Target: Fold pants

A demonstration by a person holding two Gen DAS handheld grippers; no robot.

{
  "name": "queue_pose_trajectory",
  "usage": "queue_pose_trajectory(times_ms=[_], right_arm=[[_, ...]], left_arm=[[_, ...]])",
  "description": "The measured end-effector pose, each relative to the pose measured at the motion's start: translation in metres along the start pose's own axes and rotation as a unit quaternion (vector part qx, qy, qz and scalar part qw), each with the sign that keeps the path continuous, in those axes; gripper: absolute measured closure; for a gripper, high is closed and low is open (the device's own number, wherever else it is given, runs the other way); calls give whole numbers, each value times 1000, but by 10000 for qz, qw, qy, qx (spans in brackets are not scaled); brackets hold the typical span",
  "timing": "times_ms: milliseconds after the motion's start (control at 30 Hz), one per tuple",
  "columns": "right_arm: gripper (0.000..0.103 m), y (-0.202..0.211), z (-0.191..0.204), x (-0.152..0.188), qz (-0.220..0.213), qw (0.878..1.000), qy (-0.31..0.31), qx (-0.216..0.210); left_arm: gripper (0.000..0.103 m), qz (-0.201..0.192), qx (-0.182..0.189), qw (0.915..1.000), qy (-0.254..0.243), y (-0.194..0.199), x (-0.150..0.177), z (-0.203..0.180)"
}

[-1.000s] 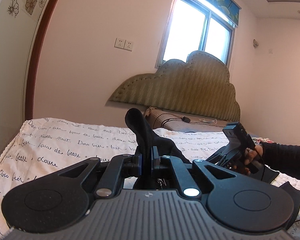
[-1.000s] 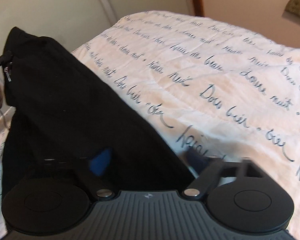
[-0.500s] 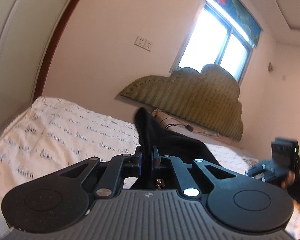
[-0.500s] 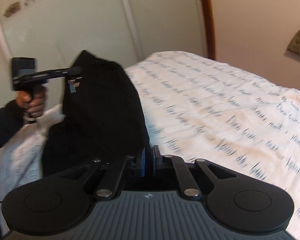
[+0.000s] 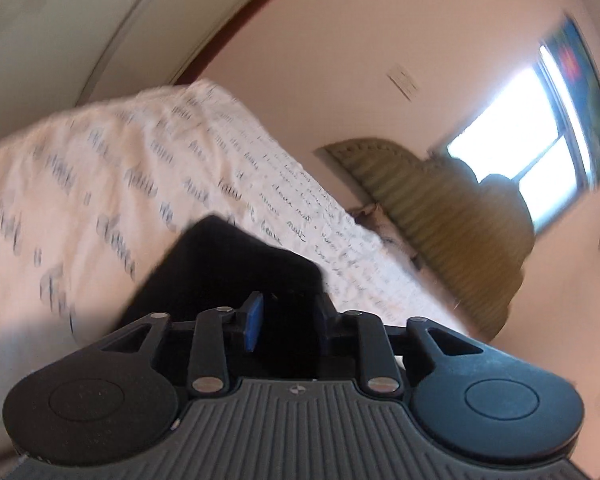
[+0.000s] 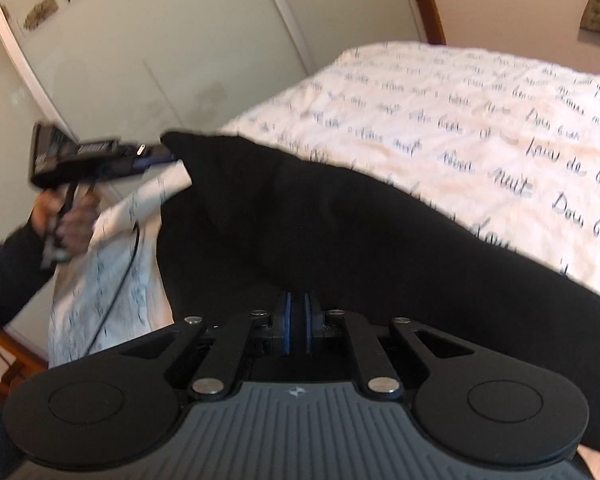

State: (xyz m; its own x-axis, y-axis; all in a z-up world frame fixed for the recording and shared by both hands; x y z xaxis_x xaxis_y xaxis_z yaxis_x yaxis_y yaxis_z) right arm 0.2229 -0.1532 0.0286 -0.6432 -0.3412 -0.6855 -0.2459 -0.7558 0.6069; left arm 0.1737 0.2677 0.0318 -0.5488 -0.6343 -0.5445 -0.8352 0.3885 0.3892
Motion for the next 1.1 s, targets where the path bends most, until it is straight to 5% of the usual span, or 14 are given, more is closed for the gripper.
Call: queue_pose_trajectory(times_ms=[100,333,667,1100], right_arm=[[96,5,-4,-6,-94,10000,14,28],[96,-1,-9,-8,-97,9999,-81,60],[96,-2,-11,-6,-121,9998,-178,-13],[96,-3,-12,-5,-123,9997,-198,-64]], left_arm=[[58,73,-29,9964,849,-3,8,11],[46,97,-510,9827,1777,-23,12,22],[46,6,-1055,9752,1943,-27,19,35],[44,234,-760,9799,1829,-41,18,17]])
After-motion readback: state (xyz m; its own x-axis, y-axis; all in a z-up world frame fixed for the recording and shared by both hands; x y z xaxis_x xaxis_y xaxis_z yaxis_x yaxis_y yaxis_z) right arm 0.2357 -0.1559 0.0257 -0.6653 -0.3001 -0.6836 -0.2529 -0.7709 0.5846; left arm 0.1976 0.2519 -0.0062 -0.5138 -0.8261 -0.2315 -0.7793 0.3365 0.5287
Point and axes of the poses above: each gripper's, at about its wrist camera, not at the fingertips, and y roughly against the way its jaws point, z to its left, x to its underside, the point moved 6 cm from there along -y, roughly the way its jaws point, and after that the axes turned 1 degree about x, right-handed, at the moved point
